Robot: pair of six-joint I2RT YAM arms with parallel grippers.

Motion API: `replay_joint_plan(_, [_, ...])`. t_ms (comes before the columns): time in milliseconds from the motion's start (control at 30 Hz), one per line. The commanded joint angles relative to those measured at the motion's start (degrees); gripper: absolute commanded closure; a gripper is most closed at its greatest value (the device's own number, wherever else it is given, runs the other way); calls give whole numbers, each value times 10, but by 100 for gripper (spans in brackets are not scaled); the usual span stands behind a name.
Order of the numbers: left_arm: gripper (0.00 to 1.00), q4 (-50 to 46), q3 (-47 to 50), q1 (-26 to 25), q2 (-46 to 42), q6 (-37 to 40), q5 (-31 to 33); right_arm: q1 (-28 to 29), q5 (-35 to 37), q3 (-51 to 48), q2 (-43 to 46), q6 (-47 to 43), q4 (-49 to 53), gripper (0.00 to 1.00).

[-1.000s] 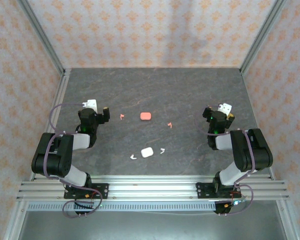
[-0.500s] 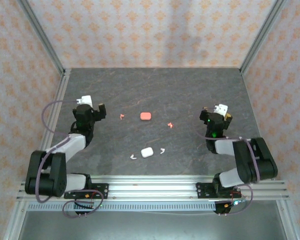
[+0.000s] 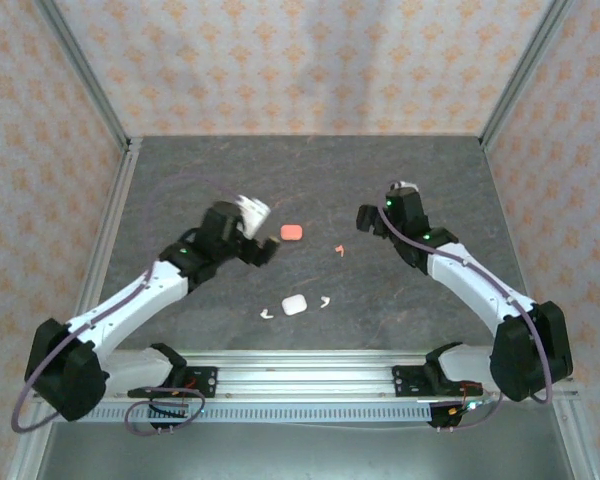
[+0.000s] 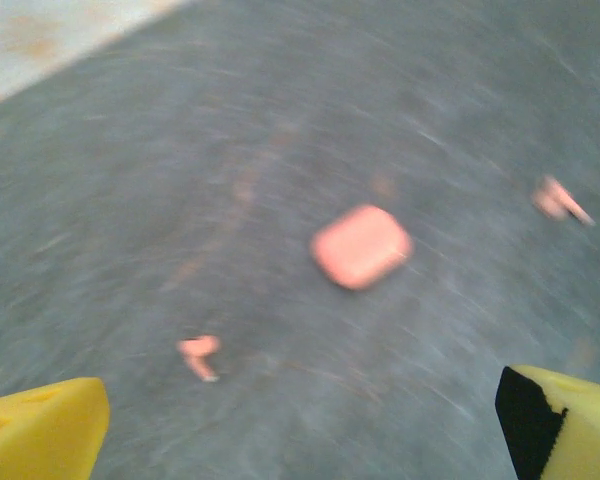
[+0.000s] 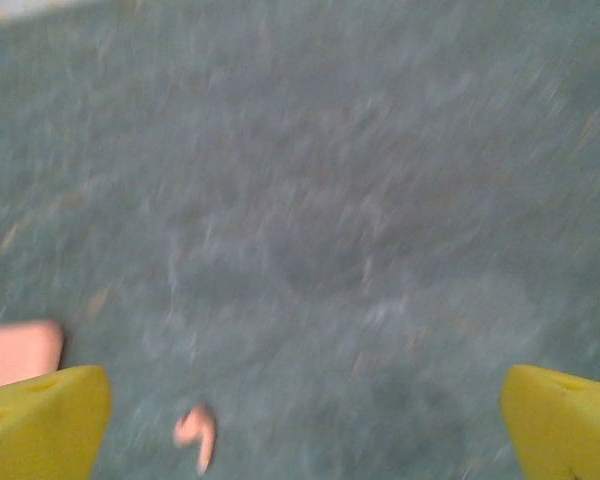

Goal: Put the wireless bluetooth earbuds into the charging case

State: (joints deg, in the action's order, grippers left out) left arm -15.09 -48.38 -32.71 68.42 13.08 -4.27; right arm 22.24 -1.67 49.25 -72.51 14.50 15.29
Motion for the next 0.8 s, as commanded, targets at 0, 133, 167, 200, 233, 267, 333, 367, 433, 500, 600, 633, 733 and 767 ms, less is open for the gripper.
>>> replay_joint_plan(0, [0,-159,-5,-85,35,122,45,-1,-85,-31,25,73,73,0])
replay_joint_plan(133, [0,-189,-9,-131,86,149,-20,18,-111,-59,4,107,69,2])
replay_joint_plan(167, [0,-195,-19,-136,99,145,-37,19,-106,-62,0,115,75,2])
replay_joint_plan(200, [0,-198,-25,-139,109,140,-50,19,-101,-65,-1,121,78,2])
replay_joint_plan(233, [1,-198,-32,-142,122,134,-57,19,-96,-69,-1,127,81,1])
replay_joint_plan(267, [3,-199,-35,-147,134,129,-55,19,-92,-72,0,131,81,1])
replay_joint_plan(333, [6,-198,-36,-150,160,123,-48,19,-89,-76,4,137,81,1])
replay_joint_plan(367, [6,-196,-36,-150,171,120,-48,19,-89,-78,5,140,80,1])
replay_joint_plan(433, [7,-191,-42,-153,193,111,-58,19,-89,-80,6,141,79,1])
replay_joint_plan(500, [7,-177,-46,-154,202,102,-63,19,-89,-80,4,142,79,1])
replay_joint_plan(600, [7,-152,-53,-156,209,92,-68,19,-93,-76,1,141,80,1])
replay_joint_plan(633, [8,-151,-59,-156,214,92,-72,18,-95,-74,1,140,81,1])
replay_joint_plan(733, [8,-151,-66,-155,222,90,-93,19,-98,-68,0,140,84,1])
replay_joint_plan(767, [8,-147,-66,-156,221,89,-104,19,-98,-68,0,140,87,1])
